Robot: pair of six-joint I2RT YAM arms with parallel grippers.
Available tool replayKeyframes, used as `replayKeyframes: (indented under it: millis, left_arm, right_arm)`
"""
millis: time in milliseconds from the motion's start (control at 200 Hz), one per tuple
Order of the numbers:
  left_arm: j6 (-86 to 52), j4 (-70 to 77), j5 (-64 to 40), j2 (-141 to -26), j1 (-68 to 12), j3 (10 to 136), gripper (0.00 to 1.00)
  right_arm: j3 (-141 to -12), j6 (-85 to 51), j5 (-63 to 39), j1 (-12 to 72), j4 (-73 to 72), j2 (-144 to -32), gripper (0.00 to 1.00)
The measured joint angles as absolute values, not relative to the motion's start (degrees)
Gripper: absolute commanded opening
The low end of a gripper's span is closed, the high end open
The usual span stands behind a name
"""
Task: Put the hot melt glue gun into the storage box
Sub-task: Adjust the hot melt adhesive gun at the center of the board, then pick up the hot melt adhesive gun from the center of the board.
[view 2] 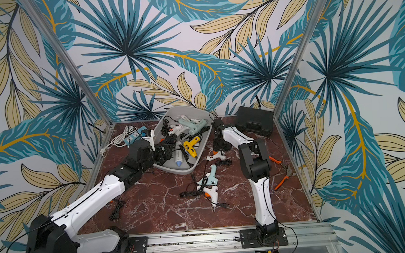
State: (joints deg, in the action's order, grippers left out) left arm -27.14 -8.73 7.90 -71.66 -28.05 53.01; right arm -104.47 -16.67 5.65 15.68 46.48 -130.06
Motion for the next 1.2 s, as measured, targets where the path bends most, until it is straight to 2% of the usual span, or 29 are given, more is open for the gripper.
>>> replayKeyframes:
  millis: [140,260,306,556,927,1202]
  left_arm:
    - [-27.5,-8.7,7.9,-71.7,-28.0,53.0,1.0]
    - [-27.5,-8.6,7.9,-71.6,-27.9,52.6,1.0]
    - [-27.5,-8.5,7.9,-71.6,-27.9,52.4,1.0]
    - [-27.8,-8.2,8.1,-71.4,-27.7,51.9,1.0]
    - [-28.3,-7.2,9.2,-71.0,-27.7,51.0,1.0]
    - [-28.8,-7.0,10.3,-70.3,-27.7,50.8,1.0]
  right_arm:
    - [-110.5,-15.6,4.9,15.5,51.8,-133.2,0.23]
    - [-111.4,-14.9,4.8,15.4,53.2,-133.6,0.09]
    - [-111.4,-14.9,4.9,15.4,53.4,-133.6,0.0]
    - [-106.0,-14.5,6.3,15.4,51.1,-129.5,0.0]
    - [-98.4,-14.5,8.7,16.1,47.8,-105.6,0.0]
    - [-99.9,-14.1,10.4,18.6,50.9,-96.5,0.0]
